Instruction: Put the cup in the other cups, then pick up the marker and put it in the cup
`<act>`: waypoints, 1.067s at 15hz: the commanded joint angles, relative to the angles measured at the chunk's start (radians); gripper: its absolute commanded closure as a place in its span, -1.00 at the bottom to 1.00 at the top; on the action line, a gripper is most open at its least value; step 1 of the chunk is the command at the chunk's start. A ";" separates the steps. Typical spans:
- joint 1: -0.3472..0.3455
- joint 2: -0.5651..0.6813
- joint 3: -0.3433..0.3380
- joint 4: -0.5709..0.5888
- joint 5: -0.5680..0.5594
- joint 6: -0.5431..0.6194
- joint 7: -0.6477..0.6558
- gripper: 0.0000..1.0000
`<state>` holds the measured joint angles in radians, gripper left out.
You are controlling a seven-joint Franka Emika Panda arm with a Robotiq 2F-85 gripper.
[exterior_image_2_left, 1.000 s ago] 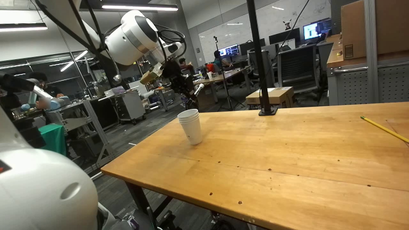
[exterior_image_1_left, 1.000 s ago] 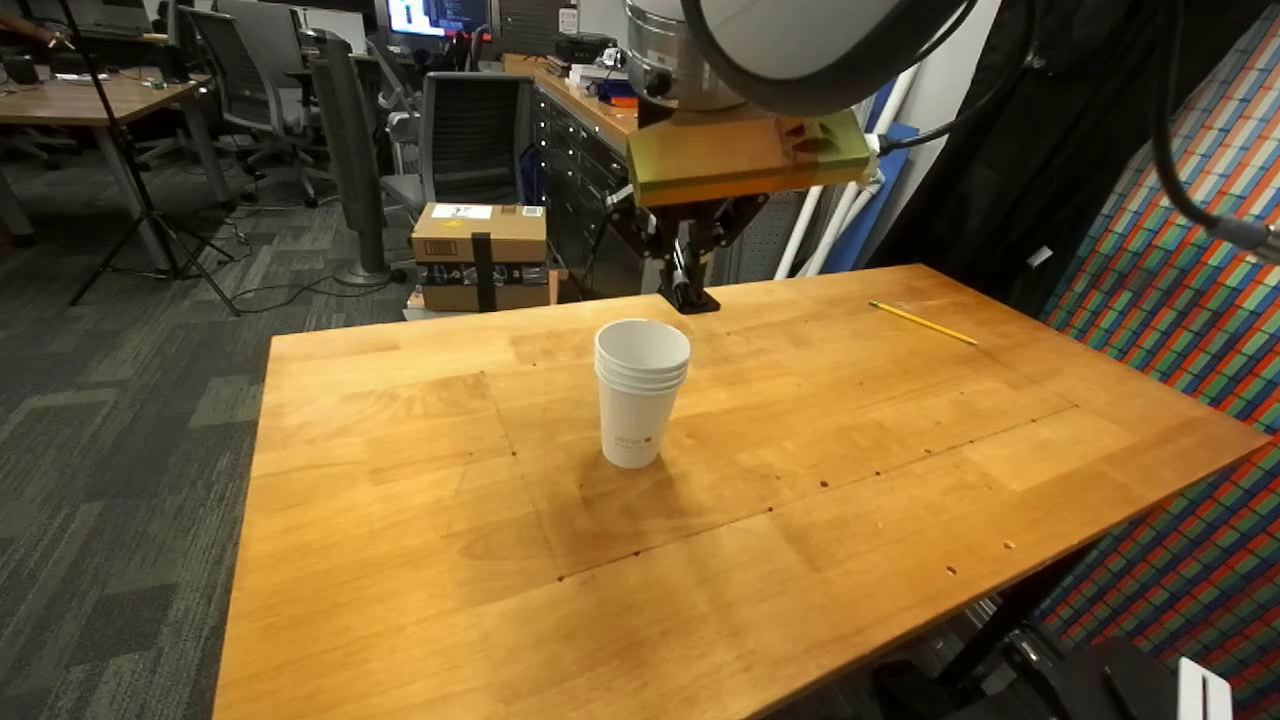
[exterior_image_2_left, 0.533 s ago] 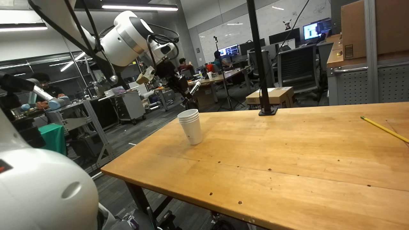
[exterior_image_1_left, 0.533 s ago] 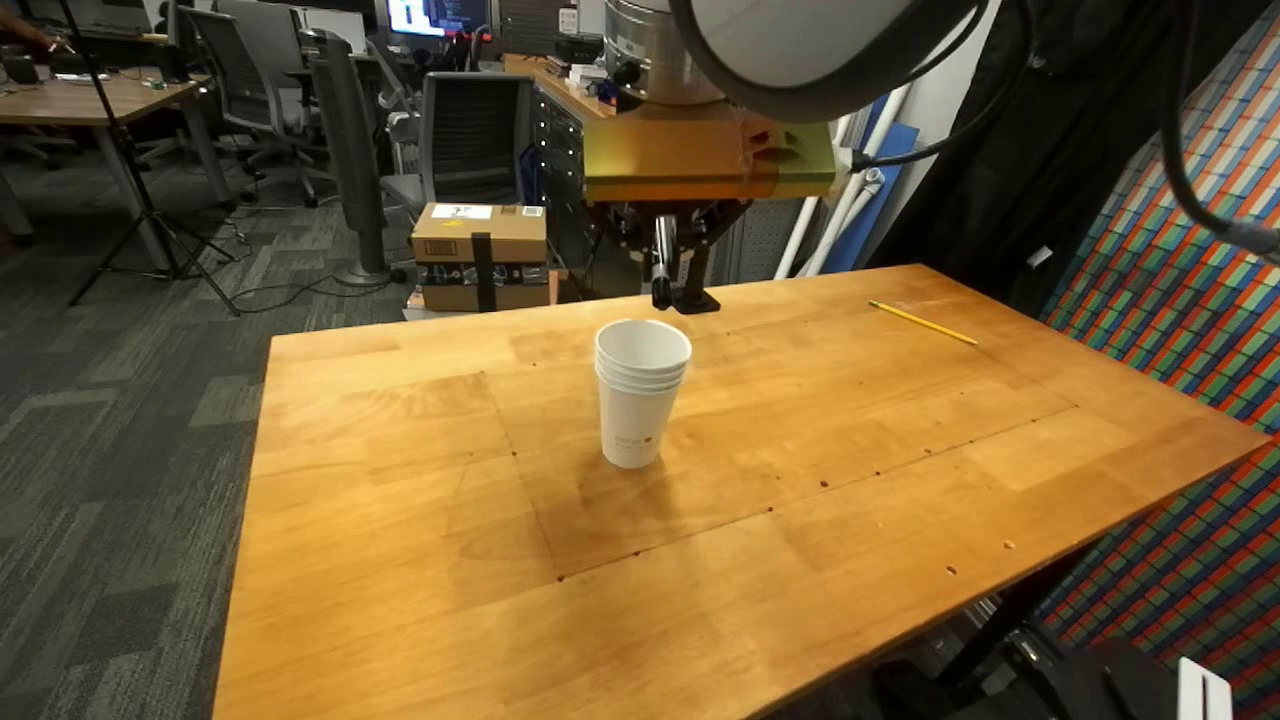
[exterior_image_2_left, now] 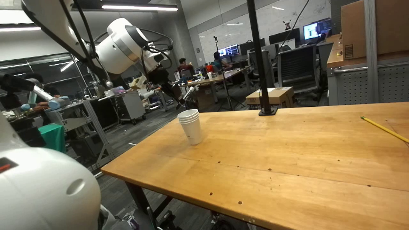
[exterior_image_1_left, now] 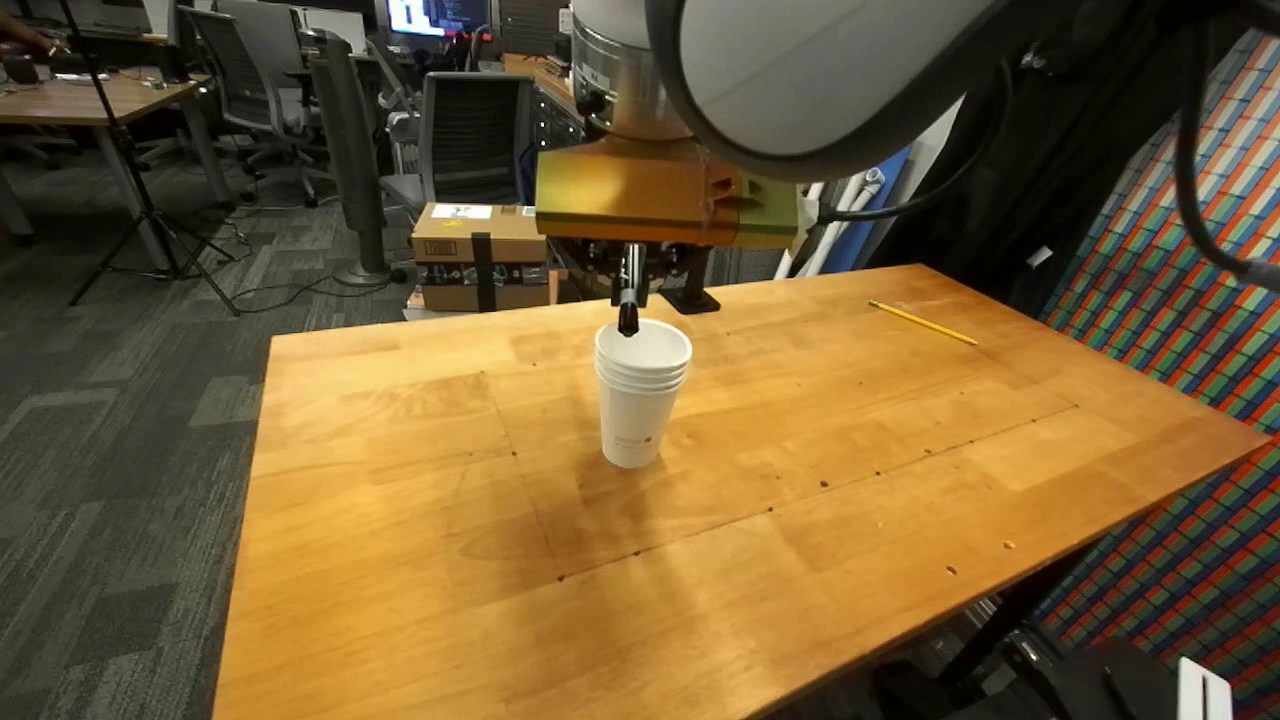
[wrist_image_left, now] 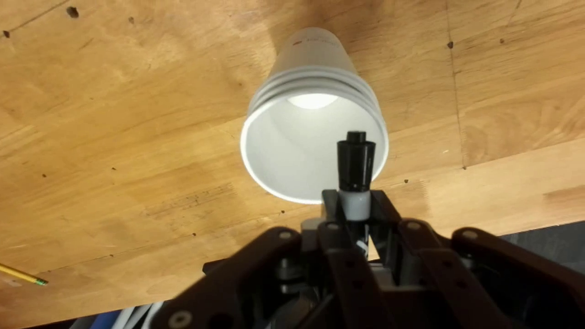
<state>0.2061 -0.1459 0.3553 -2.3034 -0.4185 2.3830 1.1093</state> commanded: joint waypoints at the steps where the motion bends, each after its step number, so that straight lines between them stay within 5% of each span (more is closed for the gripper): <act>1: 0.006 -0.033 0.003 -0.049 -0.013 0.072 0.052 0.81; 16: -0.014 -0.015 -0.006 -0.071 -0.031 0.136 0.060 0.81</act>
<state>0.2042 -0.1482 0.3533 -2.3889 -0.4192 2.5032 1.1523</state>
